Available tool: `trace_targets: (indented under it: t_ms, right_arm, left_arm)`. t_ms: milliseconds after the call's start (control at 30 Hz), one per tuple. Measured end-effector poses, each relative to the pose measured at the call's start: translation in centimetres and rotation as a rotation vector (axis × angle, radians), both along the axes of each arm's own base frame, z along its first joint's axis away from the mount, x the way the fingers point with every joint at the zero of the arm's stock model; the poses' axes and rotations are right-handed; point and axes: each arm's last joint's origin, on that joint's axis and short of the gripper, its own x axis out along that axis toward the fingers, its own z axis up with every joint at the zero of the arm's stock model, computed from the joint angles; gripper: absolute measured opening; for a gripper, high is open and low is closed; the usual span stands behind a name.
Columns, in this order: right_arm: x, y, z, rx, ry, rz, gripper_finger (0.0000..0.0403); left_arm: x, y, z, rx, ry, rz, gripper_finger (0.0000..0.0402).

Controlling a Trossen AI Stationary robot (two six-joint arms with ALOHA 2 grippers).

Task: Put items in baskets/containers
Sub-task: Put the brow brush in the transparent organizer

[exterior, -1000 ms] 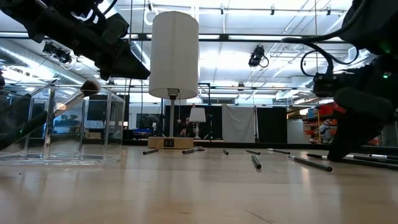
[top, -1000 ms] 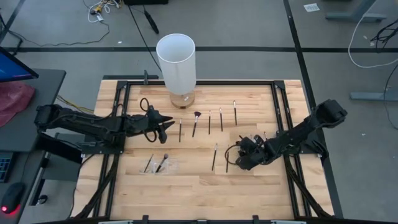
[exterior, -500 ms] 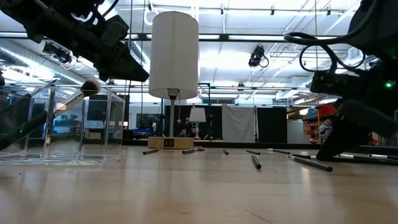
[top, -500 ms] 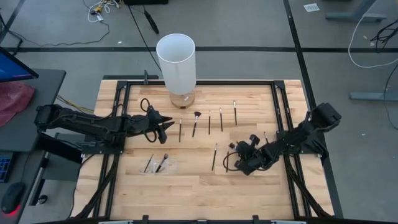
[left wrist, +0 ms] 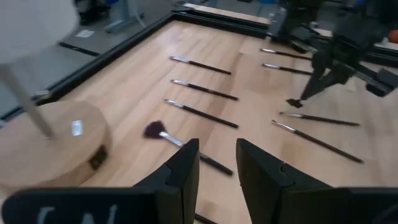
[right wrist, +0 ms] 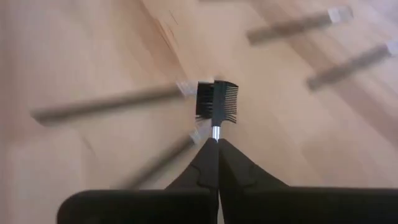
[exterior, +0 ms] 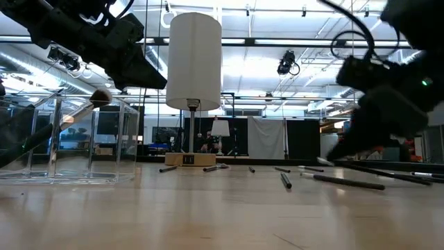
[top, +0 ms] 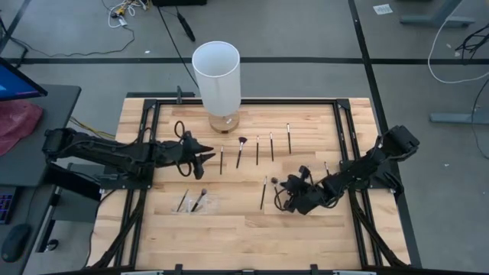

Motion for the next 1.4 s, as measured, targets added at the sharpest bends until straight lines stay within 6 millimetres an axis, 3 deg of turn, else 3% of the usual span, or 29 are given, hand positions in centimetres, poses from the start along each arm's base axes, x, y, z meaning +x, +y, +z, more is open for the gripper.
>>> trace_targets:
  t_ms: [233, 467, 600, 833, 967, 1167, 1400]
  right_arm:
    - [1.9, -0.2, 1.6, -0.053, -0.151, 0.07, 0.0001]
    - [2.2, -0.6, 1.5, -0.001, -0.131, 0.103, 0.0006]
    - [2.3, -0.5, 1.4, 0.096, -0.098, 0.192, 0.0051]
    - [2.4, -0.4, 0.1, 0.133, -0.036, 0.222, 0.0169]
    - [2.2, -0.2, -0.7, 0.117, 0.013, 0.226, 0.0195]
    - [2.3, -0.2, -2.1, 0.097, 0.06, 0.215, 0.0159]
    - [2.2, -0.3, -2.6, 0.08, 0.087, 0.198, 0.0053]
  left_arm:
    - [0.9, -1.1, -0.2, 0.045, -0.026, -0.086, 0.011]
    - [3.1, -2.1, -1.8, 0.085, -0.044, -0.138, 0.011]
    - [3.8, -2.1, -2.8, 0.086, -0.025, -0.136, 0.011]
    - [4.0, -2.2, -3.4, 0.082, -0.006, -0.135, 0.011]
    - [4.0, -2.2, -3.4, 0.081, -0.007, -0.134, 0.011]
    - [4.0, -2.2, -3.4, 0.08, -0.007, -0.134, 0.011]
    - [4.0, -2.2, -3.4, 0.08, -0.007, -0.133, 0.011]
